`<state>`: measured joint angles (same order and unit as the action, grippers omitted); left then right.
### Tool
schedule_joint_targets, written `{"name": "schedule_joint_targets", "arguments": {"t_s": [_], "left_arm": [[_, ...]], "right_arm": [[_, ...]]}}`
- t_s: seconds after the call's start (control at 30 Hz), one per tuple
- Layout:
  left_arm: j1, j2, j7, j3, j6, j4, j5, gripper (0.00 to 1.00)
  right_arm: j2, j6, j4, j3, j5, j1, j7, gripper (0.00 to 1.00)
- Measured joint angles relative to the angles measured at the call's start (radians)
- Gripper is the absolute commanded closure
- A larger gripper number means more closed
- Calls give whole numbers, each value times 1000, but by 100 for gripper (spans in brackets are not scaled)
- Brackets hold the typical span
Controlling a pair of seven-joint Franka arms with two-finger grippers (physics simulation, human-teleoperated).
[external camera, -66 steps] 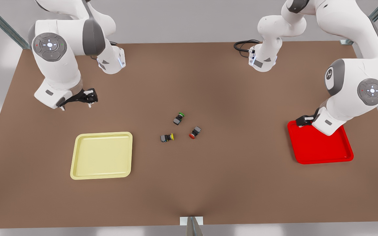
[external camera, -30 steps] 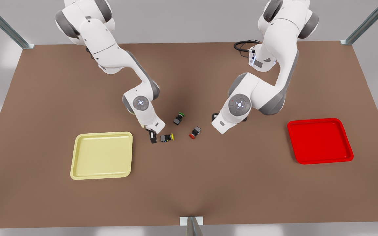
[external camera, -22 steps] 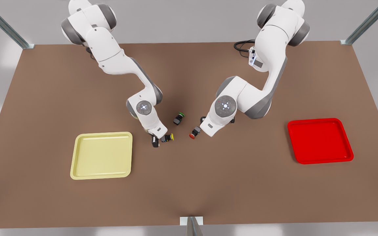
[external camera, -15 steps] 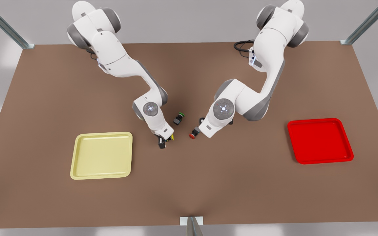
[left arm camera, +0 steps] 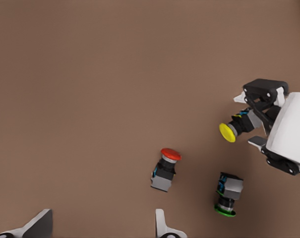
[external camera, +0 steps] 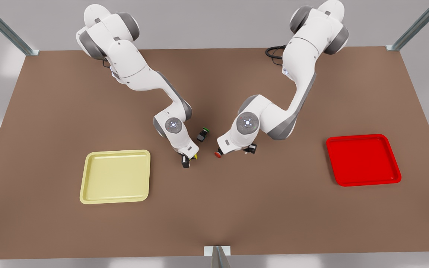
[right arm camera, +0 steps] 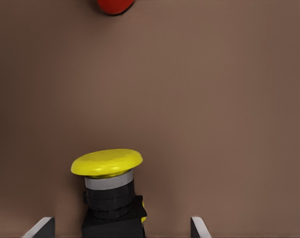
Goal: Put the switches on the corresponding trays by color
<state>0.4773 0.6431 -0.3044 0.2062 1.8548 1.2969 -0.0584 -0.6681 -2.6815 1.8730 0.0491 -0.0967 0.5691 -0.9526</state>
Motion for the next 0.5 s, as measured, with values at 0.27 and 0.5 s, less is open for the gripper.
{"name": "schedule_joint_targets", "arguments": {"t_s": [0.27, 0.5], "left_arm": [[-6, 70, -1, -2, 136, 86, -26, 0], [31, 119, -16, -1, 182, 96, -27, 0]], "right_arm": [[1, -1, 0, 0, 0, 0, 0, 32], [-1, -1, 0, 0, 0, 0, 0, 38]]}}
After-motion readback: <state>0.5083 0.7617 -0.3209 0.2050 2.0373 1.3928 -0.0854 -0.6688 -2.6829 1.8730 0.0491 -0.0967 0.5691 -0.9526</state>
